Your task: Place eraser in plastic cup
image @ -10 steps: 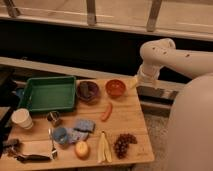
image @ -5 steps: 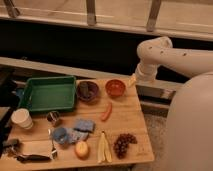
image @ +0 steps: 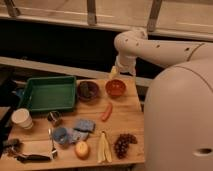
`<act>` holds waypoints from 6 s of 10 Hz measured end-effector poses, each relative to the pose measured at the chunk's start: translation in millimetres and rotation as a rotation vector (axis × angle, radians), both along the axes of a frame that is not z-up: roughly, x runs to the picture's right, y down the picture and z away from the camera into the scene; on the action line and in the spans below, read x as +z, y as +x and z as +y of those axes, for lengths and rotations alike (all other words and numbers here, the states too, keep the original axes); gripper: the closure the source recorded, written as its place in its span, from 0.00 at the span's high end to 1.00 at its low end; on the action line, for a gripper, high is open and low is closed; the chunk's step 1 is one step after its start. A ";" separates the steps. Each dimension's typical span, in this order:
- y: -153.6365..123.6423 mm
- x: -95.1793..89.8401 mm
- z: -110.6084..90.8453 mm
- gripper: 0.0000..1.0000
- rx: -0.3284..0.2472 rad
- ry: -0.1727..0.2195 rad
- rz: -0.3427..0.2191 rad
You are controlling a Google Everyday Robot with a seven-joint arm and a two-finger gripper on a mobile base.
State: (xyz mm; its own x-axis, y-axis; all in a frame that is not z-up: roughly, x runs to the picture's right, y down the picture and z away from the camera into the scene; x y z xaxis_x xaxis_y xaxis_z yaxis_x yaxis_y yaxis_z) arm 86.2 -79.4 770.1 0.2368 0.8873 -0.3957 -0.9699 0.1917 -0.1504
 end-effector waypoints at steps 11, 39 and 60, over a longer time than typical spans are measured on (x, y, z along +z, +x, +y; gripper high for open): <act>-74.3 63.1 10.0 0.80 0.009 -0.066 -0.137; -209.6 186.2 50.8 0.80 0.007 -0.171 -0.272; -184.5 144.9 -7.4 0.00 0.147 -0.051 -0.371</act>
